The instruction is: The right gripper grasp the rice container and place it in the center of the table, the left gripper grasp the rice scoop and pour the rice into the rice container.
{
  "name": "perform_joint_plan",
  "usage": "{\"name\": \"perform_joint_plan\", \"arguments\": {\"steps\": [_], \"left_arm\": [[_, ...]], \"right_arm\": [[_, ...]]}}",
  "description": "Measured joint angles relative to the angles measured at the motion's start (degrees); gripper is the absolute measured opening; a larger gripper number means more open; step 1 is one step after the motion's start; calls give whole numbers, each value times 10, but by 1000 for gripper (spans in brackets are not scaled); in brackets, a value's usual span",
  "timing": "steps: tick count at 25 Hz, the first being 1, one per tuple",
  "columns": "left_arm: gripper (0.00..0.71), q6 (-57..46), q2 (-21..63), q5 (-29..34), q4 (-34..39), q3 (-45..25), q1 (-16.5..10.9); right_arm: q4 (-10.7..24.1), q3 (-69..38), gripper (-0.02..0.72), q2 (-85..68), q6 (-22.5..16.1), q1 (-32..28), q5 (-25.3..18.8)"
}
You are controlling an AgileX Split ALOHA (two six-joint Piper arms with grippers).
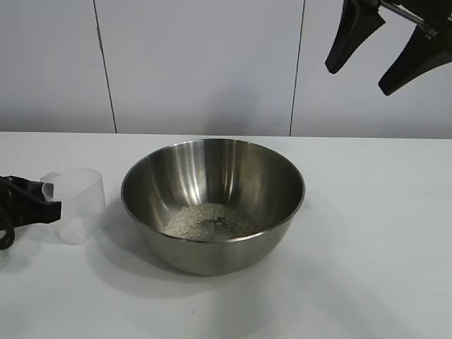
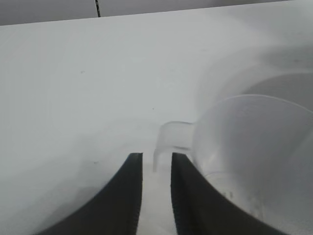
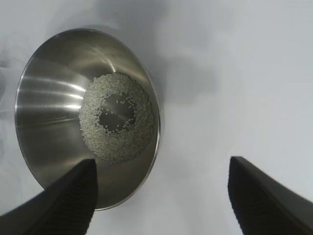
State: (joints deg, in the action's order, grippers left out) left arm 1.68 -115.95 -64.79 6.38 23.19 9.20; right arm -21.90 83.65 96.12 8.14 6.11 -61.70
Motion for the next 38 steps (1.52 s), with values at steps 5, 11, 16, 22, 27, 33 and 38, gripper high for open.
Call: {"name": "perform_joint_plan", "arguments": {"steps": [5,11,16,22,27,33,38], "left_arm": [[307,0,0,-10,-2,-54,0],[333,1,23,-10,-23,-119,0],[333,-3,110,-11,-28,-146,0],[335,-62,251,-12,-27,-147,0],[334,-134,330,137,32,-104,0],[334,-202,374,352,102,-12,0],[334,-318,374,435,168,26,0]], "right_arm": [[0,0,515,0,0,0,2],[0,0,515,0,0,0,2],[0,0,515,0,0,0,5],[0,0,515,0,0,0,13],[0,0,515,0,0,0,10],[0,0,515,0,0,0,22],[0,0,515,0,0,0,58]]}}
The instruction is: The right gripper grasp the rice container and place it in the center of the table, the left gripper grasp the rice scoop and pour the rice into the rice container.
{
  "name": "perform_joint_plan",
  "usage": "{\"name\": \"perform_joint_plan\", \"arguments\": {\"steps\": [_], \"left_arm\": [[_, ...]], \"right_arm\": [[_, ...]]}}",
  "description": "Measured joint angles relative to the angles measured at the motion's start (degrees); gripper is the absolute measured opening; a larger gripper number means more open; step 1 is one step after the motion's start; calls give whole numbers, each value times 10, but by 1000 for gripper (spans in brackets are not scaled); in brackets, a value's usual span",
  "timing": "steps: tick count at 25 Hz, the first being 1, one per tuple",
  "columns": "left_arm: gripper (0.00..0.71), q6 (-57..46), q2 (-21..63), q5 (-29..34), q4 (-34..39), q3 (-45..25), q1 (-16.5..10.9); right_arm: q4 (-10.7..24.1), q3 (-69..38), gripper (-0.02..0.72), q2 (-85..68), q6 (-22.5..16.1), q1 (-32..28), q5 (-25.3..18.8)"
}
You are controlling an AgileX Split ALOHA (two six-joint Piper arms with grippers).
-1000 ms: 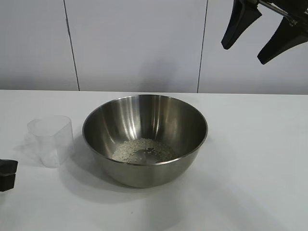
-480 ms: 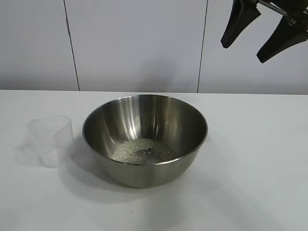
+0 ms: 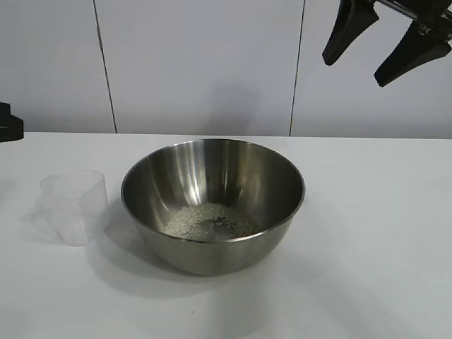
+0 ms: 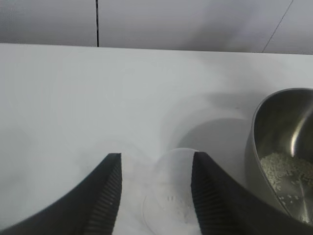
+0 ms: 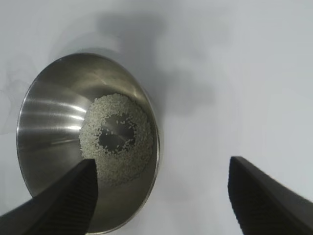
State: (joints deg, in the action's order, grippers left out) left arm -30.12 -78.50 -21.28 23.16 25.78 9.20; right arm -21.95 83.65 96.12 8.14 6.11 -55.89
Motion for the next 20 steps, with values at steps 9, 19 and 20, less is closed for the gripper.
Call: {"name": "perform_joint_plan", "arguments": {"steps": [9,19,20], "left_arm": [[334,-136,0,174,100,100,32],[334,-1,-1,404,-141,205,106],[334,35,-1,420,-177,219,109]], "right_arm": [[-1,0,515,0,0,0,78],[-2,0,515,1,0,0,158],[-2,0,515,1,0,0,162]]}}
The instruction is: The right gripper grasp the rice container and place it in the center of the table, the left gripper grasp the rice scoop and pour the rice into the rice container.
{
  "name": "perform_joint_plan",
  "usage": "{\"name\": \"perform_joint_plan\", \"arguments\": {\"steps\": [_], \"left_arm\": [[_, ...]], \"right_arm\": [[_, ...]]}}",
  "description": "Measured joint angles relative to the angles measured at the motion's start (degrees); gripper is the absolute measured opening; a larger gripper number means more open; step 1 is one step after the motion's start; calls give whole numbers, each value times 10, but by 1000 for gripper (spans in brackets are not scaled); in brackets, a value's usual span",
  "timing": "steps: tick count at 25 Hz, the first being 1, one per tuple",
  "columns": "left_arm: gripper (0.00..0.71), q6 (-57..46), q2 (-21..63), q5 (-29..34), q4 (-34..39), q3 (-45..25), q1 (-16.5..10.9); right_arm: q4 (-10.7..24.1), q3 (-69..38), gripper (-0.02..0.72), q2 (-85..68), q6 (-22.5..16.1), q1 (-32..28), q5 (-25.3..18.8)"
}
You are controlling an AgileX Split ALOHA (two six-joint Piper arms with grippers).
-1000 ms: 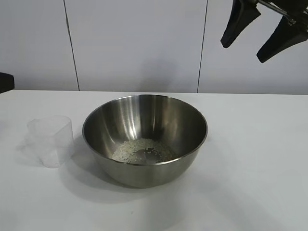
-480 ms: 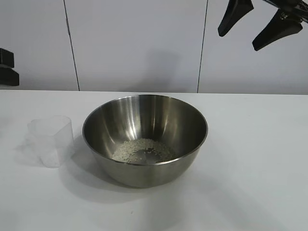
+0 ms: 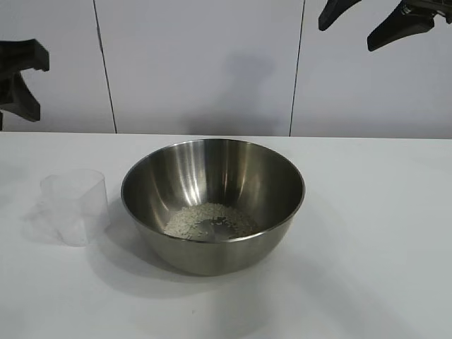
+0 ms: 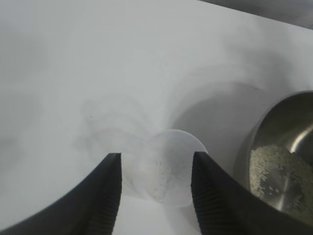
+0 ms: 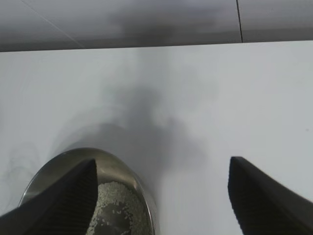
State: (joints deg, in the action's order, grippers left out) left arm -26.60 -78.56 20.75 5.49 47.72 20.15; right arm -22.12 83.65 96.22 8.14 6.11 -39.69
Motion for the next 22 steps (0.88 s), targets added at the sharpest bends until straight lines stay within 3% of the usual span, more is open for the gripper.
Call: {"name": "perform_joint_plan", "arguments": {"steps": [3,7,16,22], "left_arm": [[335,127,0,31,-95,29,2],[340,222,0,47,-167,52,2],[342,244,0,73,-183,55,2],[363,243,0,95,-183,55,2]], "right_arm": [[0,0,515,0,0,0,8],[-1,0,515,0,0,0,8],[-4,0,515,0,0,0,6],[-6,0,515,0,0,0,-71]]}}
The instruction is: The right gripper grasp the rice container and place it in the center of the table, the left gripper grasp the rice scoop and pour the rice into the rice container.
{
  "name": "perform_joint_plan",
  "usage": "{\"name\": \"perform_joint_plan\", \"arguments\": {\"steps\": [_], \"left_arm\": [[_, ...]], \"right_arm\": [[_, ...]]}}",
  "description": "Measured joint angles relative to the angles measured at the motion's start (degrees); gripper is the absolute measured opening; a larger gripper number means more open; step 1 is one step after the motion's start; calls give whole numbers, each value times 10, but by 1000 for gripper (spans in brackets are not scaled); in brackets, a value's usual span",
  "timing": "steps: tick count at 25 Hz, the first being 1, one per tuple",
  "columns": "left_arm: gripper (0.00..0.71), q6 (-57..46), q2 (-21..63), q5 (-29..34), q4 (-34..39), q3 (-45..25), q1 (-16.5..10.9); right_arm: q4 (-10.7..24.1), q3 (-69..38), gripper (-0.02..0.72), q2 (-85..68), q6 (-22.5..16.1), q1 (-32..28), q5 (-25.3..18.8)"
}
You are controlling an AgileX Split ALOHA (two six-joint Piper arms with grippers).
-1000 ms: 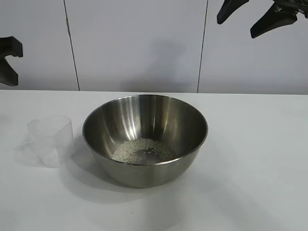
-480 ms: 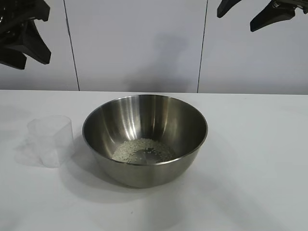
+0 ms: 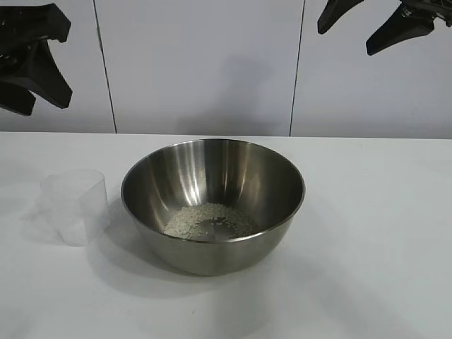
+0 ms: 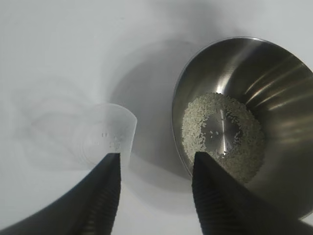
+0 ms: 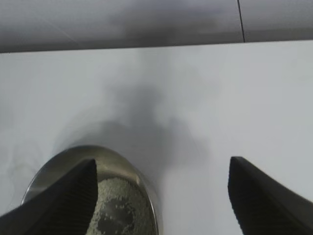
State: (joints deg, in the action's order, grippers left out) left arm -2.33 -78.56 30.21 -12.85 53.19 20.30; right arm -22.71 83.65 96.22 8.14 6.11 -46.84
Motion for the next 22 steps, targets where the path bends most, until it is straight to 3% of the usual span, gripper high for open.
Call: {"name": "perform_joint_plan", "arguments": {"steps": [5,7,13,22], "left_arm": [[509,8,0,0,-1,0,0],[534,8,0,0,-1,0,0],[549,0,-14,3,-25,0,0],[549,0,-17,0,-36,-1,0]], "right_arm": [[0,0,515,0,0,0,-74],[0,0,515,0,0,0,-102],[2,0,515,0,0,0,-183],[2,0,515,0,0,0,-222]]}}
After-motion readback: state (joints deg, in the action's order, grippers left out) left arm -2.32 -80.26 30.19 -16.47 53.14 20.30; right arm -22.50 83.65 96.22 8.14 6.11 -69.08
